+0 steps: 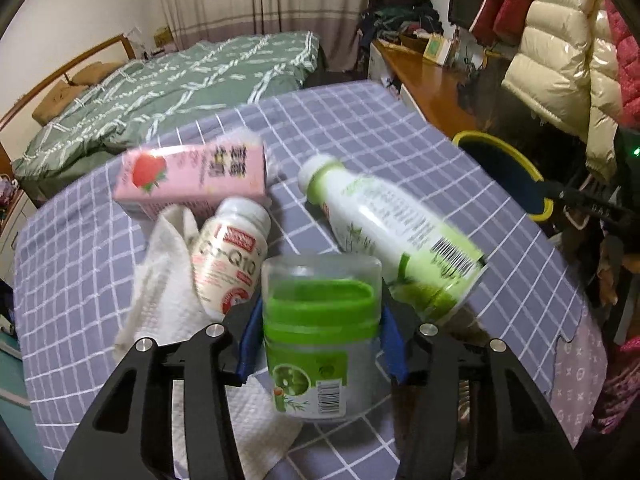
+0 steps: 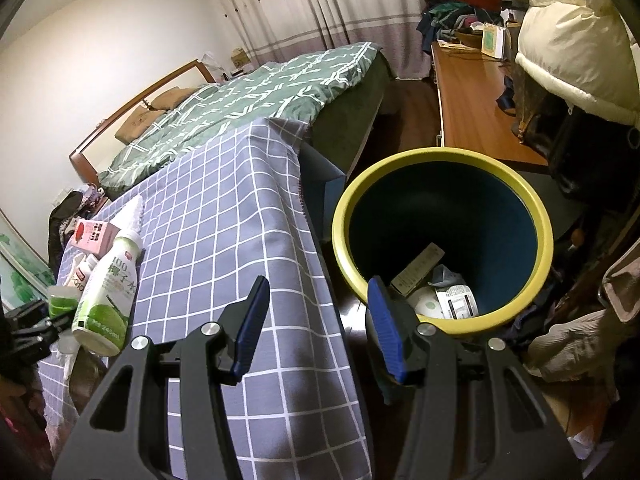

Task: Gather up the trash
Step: 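Carry the green-lidded tub over the yellow bin and open the left gripper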

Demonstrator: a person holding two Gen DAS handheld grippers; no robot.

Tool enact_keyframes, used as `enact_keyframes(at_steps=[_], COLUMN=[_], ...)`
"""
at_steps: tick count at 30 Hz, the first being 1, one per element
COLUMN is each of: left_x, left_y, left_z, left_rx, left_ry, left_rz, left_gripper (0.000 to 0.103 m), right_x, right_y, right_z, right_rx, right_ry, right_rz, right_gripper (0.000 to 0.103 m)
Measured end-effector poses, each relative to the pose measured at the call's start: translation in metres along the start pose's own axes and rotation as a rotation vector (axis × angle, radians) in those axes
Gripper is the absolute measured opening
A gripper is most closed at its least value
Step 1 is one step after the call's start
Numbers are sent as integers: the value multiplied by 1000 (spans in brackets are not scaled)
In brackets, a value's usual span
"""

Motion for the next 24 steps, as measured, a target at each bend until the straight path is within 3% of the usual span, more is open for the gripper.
enact_keyframes(at_steps=[12, 18, 24], left_x=[28, 87, 175], left_y=[56, 57, 28], left_z=[-40, -66, -92], left_rx=[112, 120, 93], left_ry=[-17, -85, -158], left_rz=[16, 82, 174], left_gripper=[50, 50, 50], right_x=[10, 40, 90], right_y=[15, 28, 45], right_z=[0, 1, 10], right_rx=[37, 76, 109], right_ry=[-23, -55, -104], right_rz=[-50, -15, 74], right_gripper=[49, 49, 49])
Point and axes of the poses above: each gripper's, at about its wrist camera, not at the fingertips, and y roughly against the way its jaws point, x to its right, z to its underside, the point moved 9 cm from there along -y, roughly the way its jaws point, and after that the axes turned 8 degrees about y, right-handed, at the moved point
